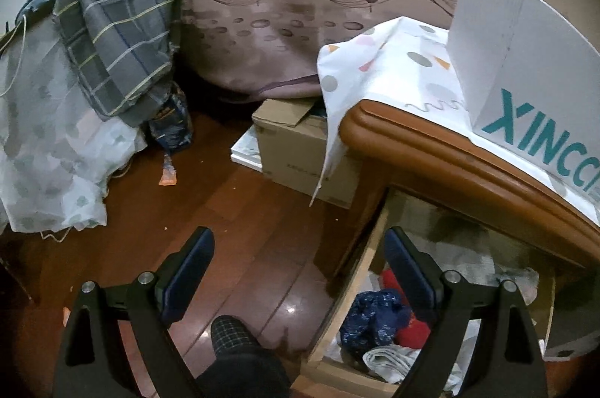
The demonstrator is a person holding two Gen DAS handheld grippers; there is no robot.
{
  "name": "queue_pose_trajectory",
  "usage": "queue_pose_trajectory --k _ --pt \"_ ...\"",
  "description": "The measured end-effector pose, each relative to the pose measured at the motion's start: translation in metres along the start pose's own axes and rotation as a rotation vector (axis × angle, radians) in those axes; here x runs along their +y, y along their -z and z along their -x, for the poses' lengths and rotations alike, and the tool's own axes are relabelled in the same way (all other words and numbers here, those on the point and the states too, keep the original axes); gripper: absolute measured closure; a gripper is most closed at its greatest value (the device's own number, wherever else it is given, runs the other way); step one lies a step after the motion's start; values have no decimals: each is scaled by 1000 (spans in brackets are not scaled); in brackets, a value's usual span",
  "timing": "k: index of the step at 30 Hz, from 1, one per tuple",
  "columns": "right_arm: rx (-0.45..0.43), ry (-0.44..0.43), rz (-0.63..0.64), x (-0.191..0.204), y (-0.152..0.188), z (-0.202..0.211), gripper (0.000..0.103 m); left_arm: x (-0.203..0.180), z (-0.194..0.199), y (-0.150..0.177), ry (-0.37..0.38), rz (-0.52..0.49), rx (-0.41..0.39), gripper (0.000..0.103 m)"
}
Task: Take underwear out of drawer
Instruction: 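Move the left tool back to the drawer while the right tool carries the light blue sock toward the box, then lower the light blue sock into the white box and open the right tool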
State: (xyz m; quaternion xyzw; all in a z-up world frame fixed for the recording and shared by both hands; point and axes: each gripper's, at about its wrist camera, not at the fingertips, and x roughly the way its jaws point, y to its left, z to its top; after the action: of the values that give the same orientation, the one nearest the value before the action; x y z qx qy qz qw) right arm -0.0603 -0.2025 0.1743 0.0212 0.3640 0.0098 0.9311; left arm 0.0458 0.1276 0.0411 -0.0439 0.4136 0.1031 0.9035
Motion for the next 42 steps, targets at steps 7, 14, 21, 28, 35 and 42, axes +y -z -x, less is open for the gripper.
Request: queue_pose_trajectory --k 7,14,21,28,35,42 --pt "-41 22 11 -1 -64 1 55 7 -3 -1 -16 24 19 13" --pt "27 47 59 5 -102 -45 55 13 -4 -1 -43 36 27 13" --pt "112 64 72 9 -119 -96 55 19 -6 -1 -55 62 34 13" --pt "219 66 62 12 -124 -140 55 23 -6 -2 -62 79 42 13" --pt "310 139 84 12 -118 -178 52 25 -5 -3 -54 83 42 13" --pt "326 170 136 16 -120 -189 52 23 -7 -1 -52 71 48 13"
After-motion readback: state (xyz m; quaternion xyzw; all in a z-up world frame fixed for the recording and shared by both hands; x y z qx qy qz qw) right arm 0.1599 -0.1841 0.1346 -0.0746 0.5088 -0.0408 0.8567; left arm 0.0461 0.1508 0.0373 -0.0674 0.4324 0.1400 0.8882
